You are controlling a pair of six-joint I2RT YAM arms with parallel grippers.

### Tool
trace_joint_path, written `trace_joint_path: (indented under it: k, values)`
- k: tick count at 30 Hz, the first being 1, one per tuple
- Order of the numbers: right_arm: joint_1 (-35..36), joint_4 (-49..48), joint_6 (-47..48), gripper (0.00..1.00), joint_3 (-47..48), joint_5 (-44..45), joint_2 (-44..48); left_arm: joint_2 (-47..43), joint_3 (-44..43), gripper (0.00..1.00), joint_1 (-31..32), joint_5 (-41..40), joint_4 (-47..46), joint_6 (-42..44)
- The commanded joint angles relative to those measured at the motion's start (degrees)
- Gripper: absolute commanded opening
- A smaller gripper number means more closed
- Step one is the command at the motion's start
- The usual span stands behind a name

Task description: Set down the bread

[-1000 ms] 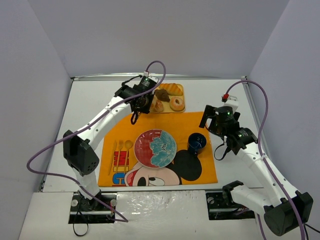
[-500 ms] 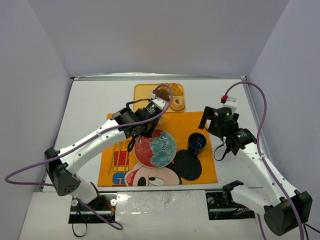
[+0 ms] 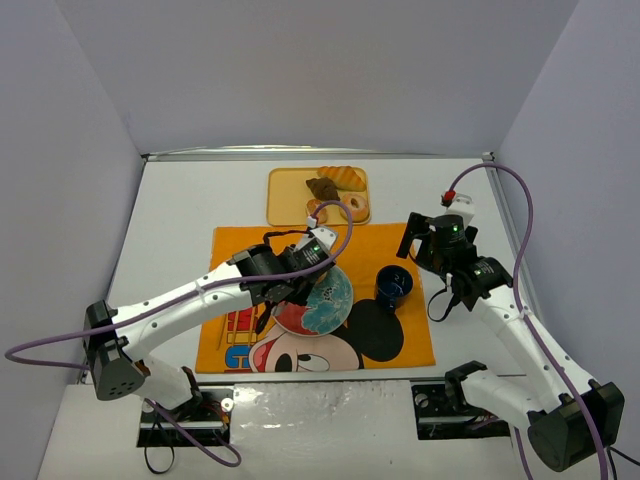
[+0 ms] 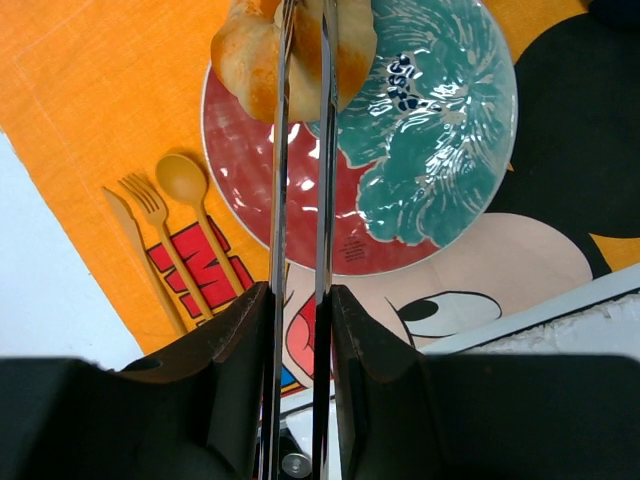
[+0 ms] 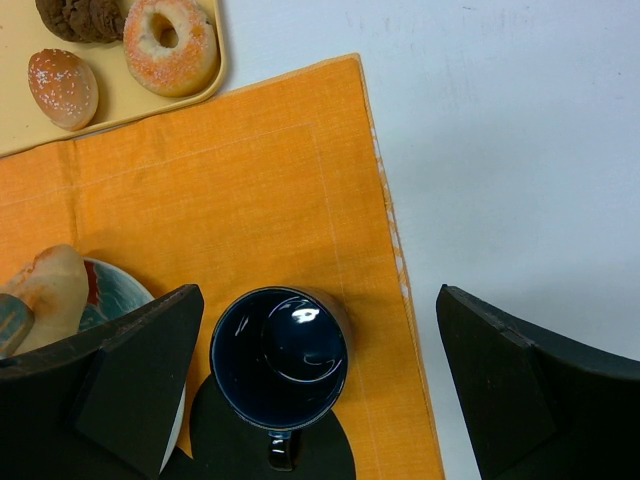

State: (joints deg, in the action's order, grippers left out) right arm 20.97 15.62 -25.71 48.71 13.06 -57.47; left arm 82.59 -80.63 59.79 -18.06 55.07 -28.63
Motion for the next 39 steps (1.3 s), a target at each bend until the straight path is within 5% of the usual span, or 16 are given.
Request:
trace_joint_path:
  k: [1, 13, 24, 39]
  values:
    - [-0.3, -3.0, -0.7, 1.00, 0.1, 0.3, 0.3, -1.3, -0.7, 0.00, 2.4, -1.8, -2.9, -2.9]
    - [-0.3, -3.0, -0.6, 1.00, 0.1, 0.2, 0.4, -0.6, 2.4, 0.01, 6.5, -2.3, -3.9, -6.4]
    - [-0.3, -3.0, -0.6, 1.00, -0.5, 0.3, 0.5, -0.8, 2.6, 0.53, 7.3, -2.2, -4.2, -7.4]
    - [-0.2, -3.7, -0.7, 1.00, -0.7, 0.2, 0.3, -4.0, -4.1, 0.61, 8.3, -11.5, 2.2, -9.0]
